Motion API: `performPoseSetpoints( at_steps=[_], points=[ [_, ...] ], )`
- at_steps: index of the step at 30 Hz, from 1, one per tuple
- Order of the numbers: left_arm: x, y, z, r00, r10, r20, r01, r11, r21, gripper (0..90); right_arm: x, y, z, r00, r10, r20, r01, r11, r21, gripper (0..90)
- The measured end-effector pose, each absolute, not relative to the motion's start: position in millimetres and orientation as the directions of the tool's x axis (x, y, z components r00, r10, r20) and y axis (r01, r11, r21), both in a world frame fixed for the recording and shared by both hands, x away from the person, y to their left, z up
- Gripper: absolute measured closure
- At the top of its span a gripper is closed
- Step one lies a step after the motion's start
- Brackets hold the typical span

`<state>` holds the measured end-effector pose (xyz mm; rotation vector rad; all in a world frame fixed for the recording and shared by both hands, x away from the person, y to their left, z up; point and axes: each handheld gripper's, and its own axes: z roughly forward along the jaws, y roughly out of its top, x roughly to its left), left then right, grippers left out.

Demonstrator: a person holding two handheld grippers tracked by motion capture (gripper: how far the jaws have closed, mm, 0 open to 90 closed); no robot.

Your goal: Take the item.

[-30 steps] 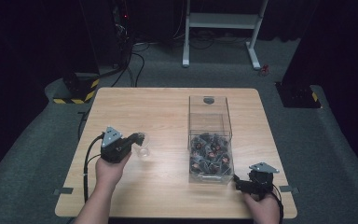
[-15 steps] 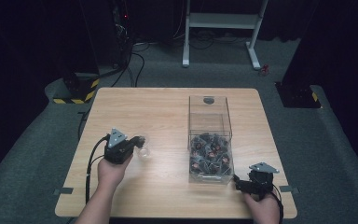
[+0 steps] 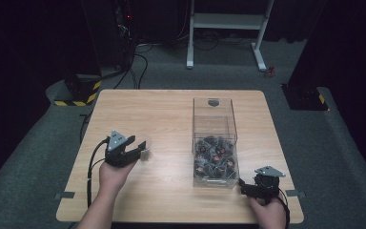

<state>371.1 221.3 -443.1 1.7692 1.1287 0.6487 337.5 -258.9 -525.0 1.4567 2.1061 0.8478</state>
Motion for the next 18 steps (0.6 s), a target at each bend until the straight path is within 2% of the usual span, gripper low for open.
performPoseSetpoints(
  at_steps=[1,5,7,14,18],
  points=[
    [370,223,-443,0.443,0.895,-0.050,0.418,-0.158,0.895,45.5,337,-259,-525,-0.348,0.937,-0.013,0.667,0.257,0.699,8.1],
    [365,234,-444,0.440,0.895,-0.070,0.431,-0.142,0.891,29.6,337,-259,-525,-0.348,0.937,-0.013,0.667,0.257,0.699,8.1],
    [362,241,-446,0.437,0.897,-0.067,0.438,-0.148,0.887,26.4,337,-259,-525,-0.348,0.937,-0.013,0.667,0.257,0.699,8.1],
    [353,262,-457,0.433,0.899,-0.065,0.478,-0.168,0.862,18.7,337,-259,-525,-0.348,0.937,-0.013,0.667,0.257,0.699,8.1],
    [349,271,-462,0.425,0.903,-0.063,0.493,-0.172,0.853,18.3,337,-259,-525,-0.348,0.937,-0.013,0.667,0.257,0.699,8.1]
  ],
)
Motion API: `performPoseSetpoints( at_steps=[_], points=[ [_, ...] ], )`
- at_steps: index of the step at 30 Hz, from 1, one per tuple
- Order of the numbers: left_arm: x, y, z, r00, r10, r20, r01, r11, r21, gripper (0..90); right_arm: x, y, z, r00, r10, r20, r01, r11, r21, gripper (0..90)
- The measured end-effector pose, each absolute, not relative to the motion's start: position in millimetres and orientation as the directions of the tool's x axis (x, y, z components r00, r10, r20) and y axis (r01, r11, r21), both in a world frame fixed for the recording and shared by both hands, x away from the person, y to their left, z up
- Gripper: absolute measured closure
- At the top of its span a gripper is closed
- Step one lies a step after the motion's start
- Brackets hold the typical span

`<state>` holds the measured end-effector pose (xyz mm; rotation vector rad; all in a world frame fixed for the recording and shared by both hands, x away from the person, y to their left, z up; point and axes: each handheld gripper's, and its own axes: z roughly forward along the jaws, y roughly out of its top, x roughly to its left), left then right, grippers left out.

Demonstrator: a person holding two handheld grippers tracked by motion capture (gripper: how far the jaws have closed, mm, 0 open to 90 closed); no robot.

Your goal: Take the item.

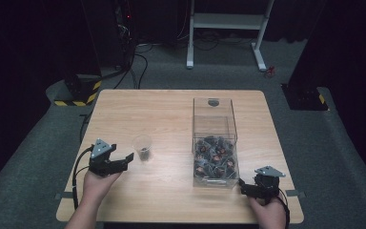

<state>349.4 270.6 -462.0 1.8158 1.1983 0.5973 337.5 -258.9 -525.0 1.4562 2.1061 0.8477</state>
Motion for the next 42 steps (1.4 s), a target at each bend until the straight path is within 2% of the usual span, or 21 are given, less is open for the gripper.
performPoseSetpoints(
  at_steps=[5,17,25,29,32,42],
  points=[
    [341,287,-474,0.404,0.912,-0.074,0.530,-0.168,0.831,17.3,337,-259,-525,-0.344,0.939,-0.010,0.670,0.253,0.698,8.2],
    [327,299,-502,0.395,0.916,-0.073,0.602,-0.198,0.774,15.0,337,-259,-525,-0.344,0.939,-0.010,0.669,0.253,0.699,8.3],
    [311,307,-526,0.399,0.917,-0.020,0.653,-0.269,0.708,12.6,337,-259,-525,-0.344,0.939,-0.011,0.669,0.253,0.699,8.4],
    [303,306,-527,0.391,0.920,0.015,0.647,-0.287,0.706,12.0,337,-258,-525,-0.343,0.939,-0.009,0.671,0.251,0.698,8.4],
    [297,309,-530,0.374,0.928,0.000,0.645,-0.260,0.719,8.7,337,-259,-525,-0.346,0.938,-0.012,0.668,0.255,0.699,8.4],
    [294,308,-531,0.353,0.936,0.004,0.645,-0.246,0.724,7.1,337,-259,-525,-0.348,0.937,-0.010,0.668,0.255,0.699,8.5]
  ],
)
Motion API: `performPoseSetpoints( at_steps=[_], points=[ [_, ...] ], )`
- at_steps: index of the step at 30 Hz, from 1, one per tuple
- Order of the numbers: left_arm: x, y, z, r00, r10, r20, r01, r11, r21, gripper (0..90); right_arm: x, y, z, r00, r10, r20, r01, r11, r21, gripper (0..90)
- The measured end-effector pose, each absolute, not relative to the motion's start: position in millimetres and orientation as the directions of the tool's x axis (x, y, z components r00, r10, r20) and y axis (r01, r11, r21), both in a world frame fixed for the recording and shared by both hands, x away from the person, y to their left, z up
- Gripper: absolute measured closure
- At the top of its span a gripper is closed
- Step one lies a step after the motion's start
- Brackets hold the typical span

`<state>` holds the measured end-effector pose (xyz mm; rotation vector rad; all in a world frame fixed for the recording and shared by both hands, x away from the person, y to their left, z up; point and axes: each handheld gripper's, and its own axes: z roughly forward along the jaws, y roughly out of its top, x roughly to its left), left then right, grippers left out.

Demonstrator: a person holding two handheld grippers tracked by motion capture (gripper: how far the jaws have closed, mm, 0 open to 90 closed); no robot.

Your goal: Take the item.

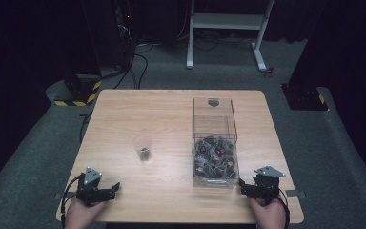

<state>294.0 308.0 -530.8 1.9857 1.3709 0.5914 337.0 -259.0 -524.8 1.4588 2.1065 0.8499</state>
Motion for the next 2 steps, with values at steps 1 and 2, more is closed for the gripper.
performPoseSetpoints(
  at_steps=[1,2],
  points=[
    [294.0,308.0,-530.9,0.353,0.936,0.004,0.644,-0.246,0.725,7.1,337.1,-259.2,-524.9,-0.350,0.937,-0.012,0.666,0.258,0.699,8.5],
    [294.0,308.0,-530.9,0.353,0.936,0.004,0.644,-0.246,0.725,7.1,337.1,-259.2,-524.9,-0.350,0.937,-0.012,0.666,0.258,0.699,8.5]
  ],
)
